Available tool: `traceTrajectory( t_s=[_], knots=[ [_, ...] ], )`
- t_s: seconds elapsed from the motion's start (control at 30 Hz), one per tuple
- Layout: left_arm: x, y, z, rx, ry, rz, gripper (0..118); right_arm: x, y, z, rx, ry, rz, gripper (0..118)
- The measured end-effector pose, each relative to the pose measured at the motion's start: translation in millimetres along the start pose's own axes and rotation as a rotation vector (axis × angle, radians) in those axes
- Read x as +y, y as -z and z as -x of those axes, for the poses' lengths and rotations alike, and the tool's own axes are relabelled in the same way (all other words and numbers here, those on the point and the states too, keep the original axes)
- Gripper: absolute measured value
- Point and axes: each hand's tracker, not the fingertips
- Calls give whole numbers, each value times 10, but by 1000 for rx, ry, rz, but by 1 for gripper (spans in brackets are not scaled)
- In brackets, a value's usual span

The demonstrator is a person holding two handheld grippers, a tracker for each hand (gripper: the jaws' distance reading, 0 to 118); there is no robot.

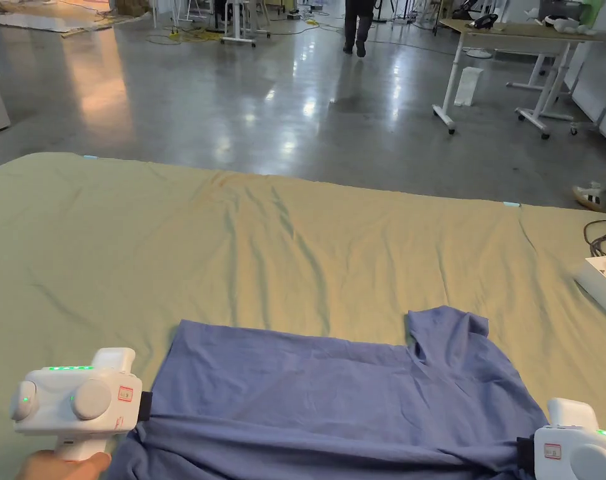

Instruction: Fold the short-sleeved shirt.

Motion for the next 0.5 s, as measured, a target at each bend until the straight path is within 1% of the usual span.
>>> traceTrajectory(
  t_s=[0.17,0.2,0.23,0.33,0.37,0.4,0.43,0.47,0.5],
  knots=[
    [53,81,-16,-6,-12,17,6,50,122,27,-13,-15,22,9],
    [55,75,-25,-7,-9,25,7,52,116,32,-14,-17,26,12],
    [50,51,-39,-2,-8,24,9,52,73,37,-17,-17,21,18],
    [38,-94,-48,-18,-10,-14,38,41,-186,48,-35,-6,-118,49],
    [32,-158,-55,-29,-11,-33,48,45,-281,47,-28,1,-158,55],
    [20,-246,-66,-54,-11,-63,50,50,-409,58,-17,14,-209,56],
    [7,-329,-88,-73,-15,-92,50,51,-545,73,-1,19,-266,59],
    [-11,-408,-115,-84,-11,-123,51,47,-664,96,19,17,-318,65],
    [-35,-499,-156,-100,0,-177,51,43,-824,124,26,7,-375,66]
  ],
)
